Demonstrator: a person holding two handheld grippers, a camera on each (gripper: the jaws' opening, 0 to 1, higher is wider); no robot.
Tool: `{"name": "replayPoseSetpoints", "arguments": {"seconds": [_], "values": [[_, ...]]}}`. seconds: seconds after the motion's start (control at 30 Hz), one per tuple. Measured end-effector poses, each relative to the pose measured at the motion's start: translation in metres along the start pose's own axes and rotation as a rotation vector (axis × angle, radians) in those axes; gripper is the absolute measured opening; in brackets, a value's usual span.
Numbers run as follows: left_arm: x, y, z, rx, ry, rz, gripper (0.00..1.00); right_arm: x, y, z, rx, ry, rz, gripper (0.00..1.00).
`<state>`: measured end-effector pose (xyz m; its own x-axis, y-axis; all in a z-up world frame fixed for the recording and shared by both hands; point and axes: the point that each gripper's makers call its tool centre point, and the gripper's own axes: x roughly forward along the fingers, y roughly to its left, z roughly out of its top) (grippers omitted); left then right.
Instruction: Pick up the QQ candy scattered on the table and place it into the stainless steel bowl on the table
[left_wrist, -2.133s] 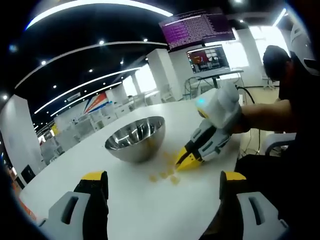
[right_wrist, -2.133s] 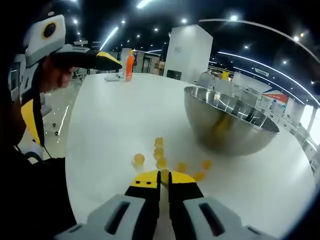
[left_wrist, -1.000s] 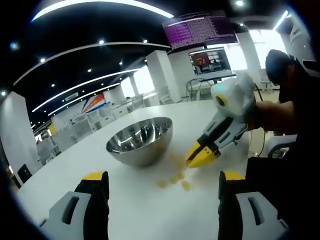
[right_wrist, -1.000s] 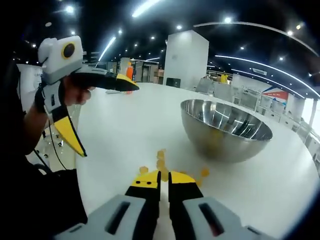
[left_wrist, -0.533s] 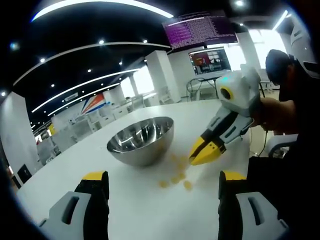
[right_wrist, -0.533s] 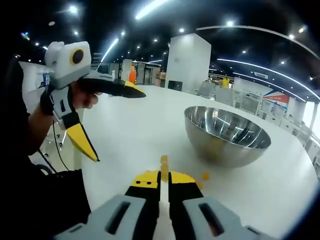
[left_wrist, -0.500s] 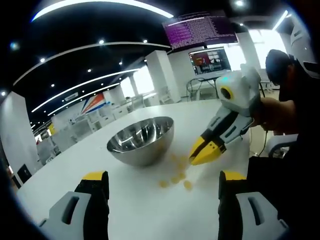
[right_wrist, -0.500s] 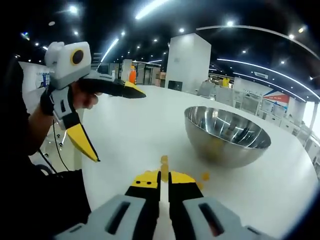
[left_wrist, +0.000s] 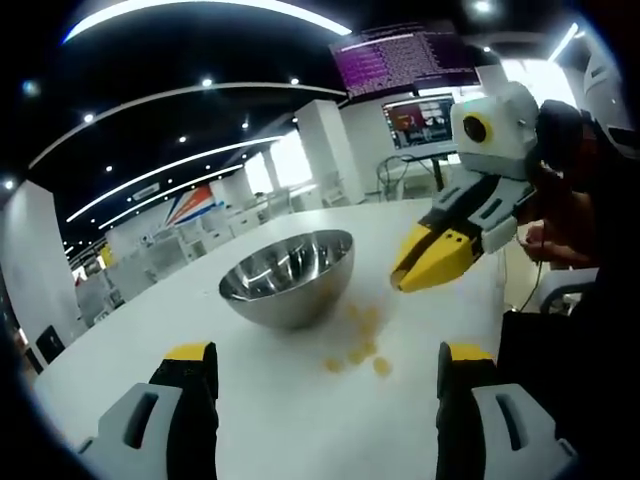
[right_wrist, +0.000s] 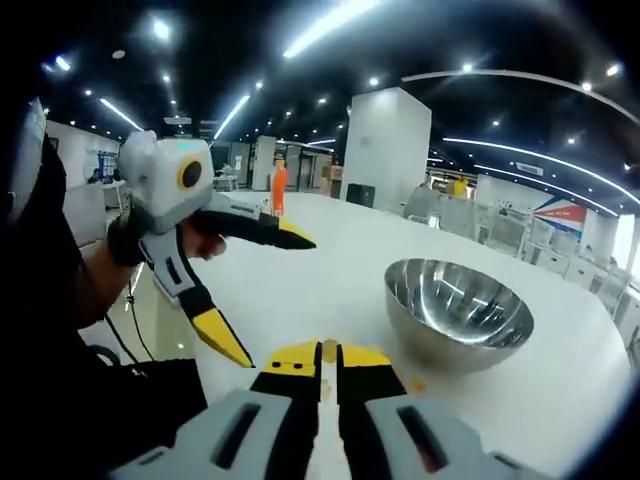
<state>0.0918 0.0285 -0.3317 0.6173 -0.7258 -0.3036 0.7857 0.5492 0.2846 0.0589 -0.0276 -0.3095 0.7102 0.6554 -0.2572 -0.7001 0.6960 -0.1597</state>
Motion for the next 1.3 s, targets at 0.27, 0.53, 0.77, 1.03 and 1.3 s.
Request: {"name": "replayPoseSetpoints", "arguments": {"seconds": [0.27, 0.53, 0.77, 1.03, 1.3], "values": [[0.0, 0.0, 0.002, 0.011, -0.001, -0.003, 0.91, -0.015, 0.001, 0.046, -0.053, -0.095, 0.0, 0.05], [0.002, -0.002, 0.004, 0.017, -0.006, -0.012, 0.91, -0.017, -0.009, 0.088, -0.119, -0.164, -0.018, 0.05], [0.001, -0.004, 0.002, 0.019, 0.0, -0.02, 0.91, -0.024, -0.013, 0.123, -0.192, -0.21, -0.022, 0.05], [0.001, -0.006, -0.001, 0.019, 0.008, -0.031, 0.92, -0.044, -0.023, 0.174, -0.254, -0.311, -0.061, 0.05], [0.001, -0.006, 0.004, 0.016, -0.008, -0.028, 0.92, -0.038, -0.053, 0.204, -0.267, -0.342, -0.104, 0.05]]}}
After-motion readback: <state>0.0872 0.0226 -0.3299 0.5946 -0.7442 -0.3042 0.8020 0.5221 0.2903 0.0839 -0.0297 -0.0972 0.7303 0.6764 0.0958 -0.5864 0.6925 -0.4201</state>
